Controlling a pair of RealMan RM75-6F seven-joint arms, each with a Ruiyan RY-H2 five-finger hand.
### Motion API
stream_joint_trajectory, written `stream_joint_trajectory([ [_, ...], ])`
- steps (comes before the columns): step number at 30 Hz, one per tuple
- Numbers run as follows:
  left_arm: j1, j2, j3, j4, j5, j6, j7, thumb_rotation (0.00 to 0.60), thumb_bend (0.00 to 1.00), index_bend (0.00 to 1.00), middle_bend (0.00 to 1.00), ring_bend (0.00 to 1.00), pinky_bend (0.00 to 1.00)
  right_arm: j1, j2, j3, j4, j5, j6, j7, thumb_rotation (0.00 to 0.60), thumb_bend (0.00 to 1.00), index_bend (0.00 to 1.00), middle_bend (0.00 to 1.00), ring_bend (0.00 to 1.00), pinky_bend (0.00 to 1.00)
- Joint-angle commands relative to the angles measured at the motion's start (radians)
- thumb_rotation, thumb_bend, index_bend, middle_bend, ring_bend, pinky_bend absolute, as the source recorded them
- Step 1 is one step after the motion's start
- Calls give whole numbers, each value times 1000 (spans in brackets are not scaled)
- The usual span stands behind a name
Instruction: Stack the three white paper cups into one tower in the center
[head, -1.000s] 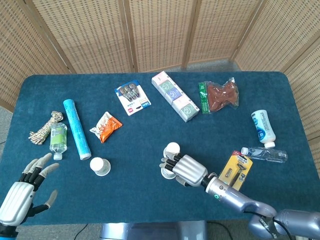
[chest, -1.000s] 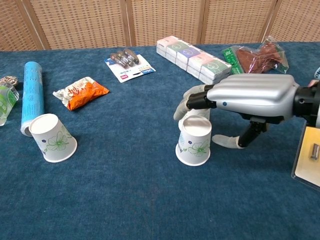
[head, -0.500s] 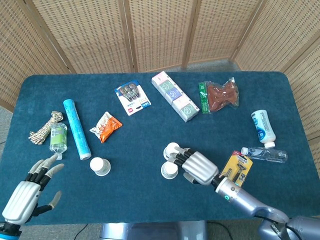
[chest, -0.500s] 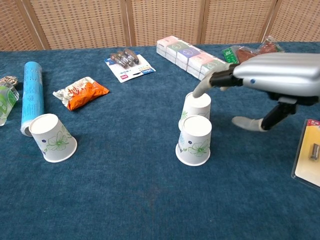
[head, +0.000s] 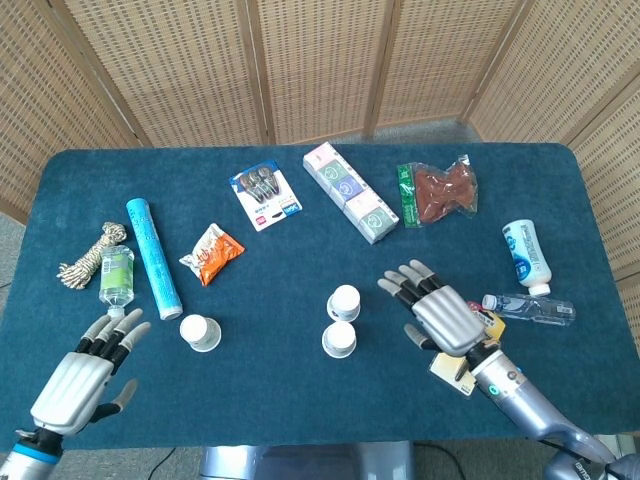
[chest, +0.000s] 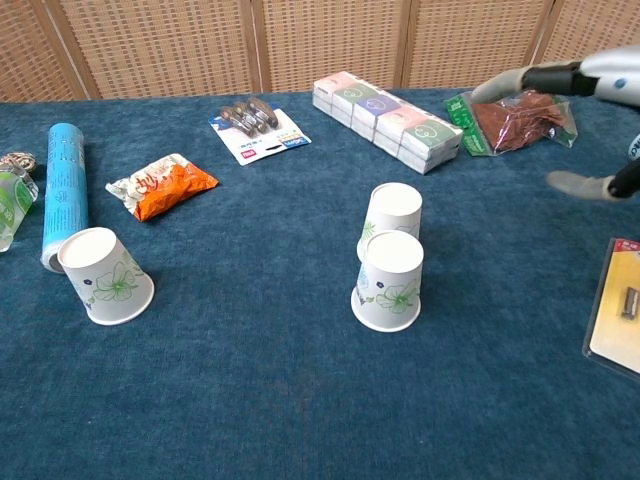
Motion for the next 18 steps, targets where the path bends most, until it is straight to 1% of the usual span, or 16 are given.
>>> stream_joint_trajectory([
  [1, -38, -7, -24, -26, -86, -68, 104, 600, 484, 4, 0, 0, 0, -27, 3, 12, 8, 10, 36, 15, 600, 476, 29, 42, 0, 0],
  [5, -65, -28, -45, -34, -164, -106, 186, 600, 484, 0, 0, 0, 0, -52, 10, 14, 11, 9, 63, 34, 600, 476, 27, 42, 0, 0],
  [9, -100, -61, -67, -18, -236, -141, 259, 600, 485, 0, 0, 0, 0, -76, 18, 12, 11, 5, 81, 45, 600, 476, 26, 42, 0, 0],
  [14, -151, -103, -91, 11, -314, -193, 288, 600, 484, 0, 0, 0, 0, -100, 24, 11, 9, 8, 93, 48, 600, 478, 25, 38, 0, 0],
  [18, -184, -154, -115, 59, -381, -202, 320, 600, 485, 0, 0, 0, 0, -118, 32, 11, 4, 9, 103, 53, 600, 475, 21, 34, 0, 0],
])
